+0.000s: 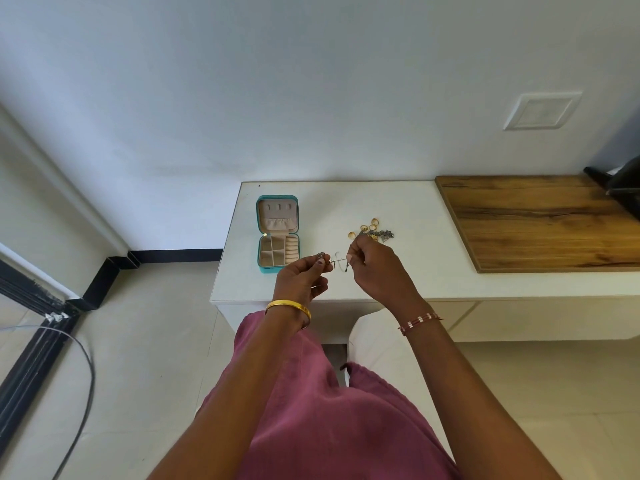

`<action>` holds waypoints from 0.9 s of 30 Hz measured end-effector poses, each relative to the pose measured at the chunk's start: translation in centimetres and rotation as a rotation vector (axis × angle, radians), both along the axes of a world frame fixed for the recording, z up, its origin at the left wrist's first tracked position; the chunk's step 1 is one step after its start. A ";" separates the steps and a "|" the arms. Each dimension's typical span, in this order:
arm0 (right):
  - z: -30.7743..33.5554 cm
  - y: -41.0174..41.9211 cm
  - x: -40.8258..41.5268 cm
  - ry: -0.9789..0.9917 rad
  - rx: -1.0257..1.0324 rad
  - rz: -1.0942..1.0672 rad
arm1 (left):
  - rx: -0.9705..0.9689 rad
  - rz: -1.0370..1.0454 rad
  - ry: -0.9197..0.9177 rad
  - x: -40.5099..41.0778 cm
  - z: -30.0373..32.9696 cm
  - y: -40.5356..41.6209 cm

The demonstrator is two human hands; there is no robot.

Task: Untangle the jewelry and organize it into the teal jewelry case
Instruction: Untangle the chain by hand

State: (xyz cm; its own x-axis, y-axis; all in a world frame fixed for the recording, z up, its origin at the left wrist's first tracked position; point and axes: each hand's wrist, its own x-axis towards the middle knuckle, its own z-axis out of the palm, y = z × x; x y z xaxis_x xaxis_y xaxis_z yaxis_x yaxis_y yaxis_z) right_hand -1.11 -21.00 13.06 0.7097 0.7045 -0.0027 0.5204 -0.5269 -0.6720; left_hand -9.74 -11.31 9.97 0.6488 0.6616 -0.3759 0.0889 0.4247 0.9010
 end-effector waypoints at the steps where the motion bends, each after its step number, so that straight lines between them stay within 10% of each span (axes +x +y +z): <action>1: 0.0 0.0 0.0 -0.015 -0.017 0.002 | 0.019 0.000 0.012 0.0 0.0 0.0; 27: 0.0 0.4 -0.2 0.161 0.235 -0.043 | -0.094 -0.027 -0.054 -0.4 1.2 0.6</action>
State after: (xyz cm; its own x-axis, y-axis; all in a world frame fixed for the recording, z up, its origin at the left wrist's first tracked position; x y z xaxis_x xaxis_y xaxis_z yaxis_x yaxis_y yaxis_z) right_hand -1.30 -20.60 13.01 0.7424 0.6686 0.0423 0.3778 -0.3656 -0.8506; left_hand -10.16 -10.72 11.14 0.6869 0.6075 -0.3990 0.0533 0.5055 0.8612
